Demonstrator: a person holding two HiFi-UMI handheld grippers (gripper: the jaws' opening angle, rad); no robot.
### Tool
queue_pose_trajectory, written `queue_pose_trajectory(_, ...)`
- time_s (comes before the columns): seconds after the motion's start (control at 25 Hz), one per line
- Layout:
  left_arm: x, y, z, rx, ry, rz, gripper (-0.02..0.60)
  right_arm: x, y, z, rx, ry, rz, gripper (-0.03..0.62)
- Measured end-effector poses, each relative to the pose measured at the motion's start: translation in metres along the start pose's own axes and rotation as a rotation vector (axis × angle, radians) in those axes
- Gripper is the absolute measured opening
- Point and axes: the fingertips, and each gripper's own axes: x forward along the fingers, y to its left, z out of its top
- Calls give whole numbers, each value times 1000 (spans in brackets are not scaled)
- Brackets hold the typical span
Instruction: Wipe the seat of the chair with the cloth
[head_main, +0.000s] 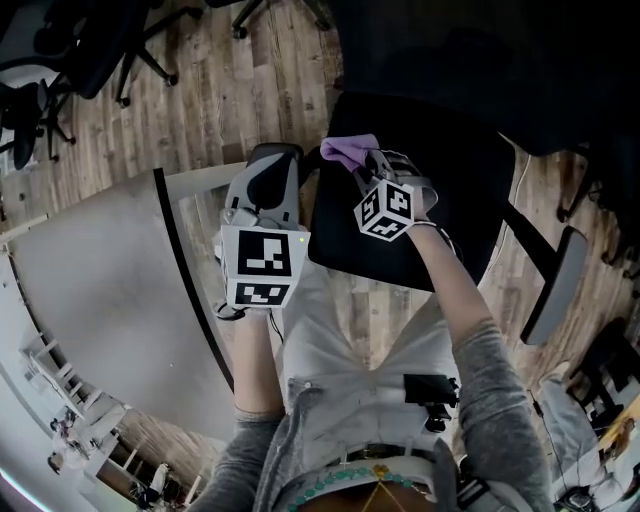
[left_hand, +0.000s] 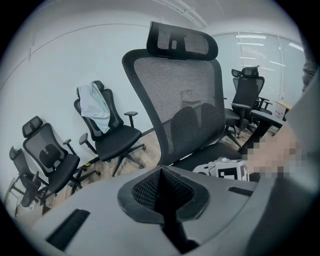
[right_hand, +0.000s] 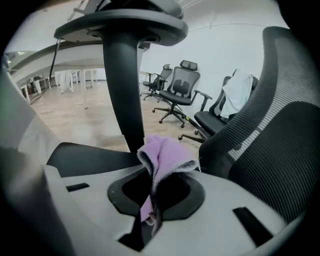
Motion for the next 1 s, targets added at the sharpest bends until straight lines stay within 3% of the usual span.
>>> queue_pose_trajectory(0.28, 0, 0, 0, 2, 2, -4, 8, 40, 14, -21, 23, 142, 32, 48)
queue_pose_trajectory(0.68, -1, 2, 0, 4, 0, -6, 8, 46, 15, -25, 35, 133, 28, 48)
queue_pose_trajectory(1.0, -1, 2, 0, 3, 0, -3, 8, 40, 9, -43, 68, 182, 5, 48)
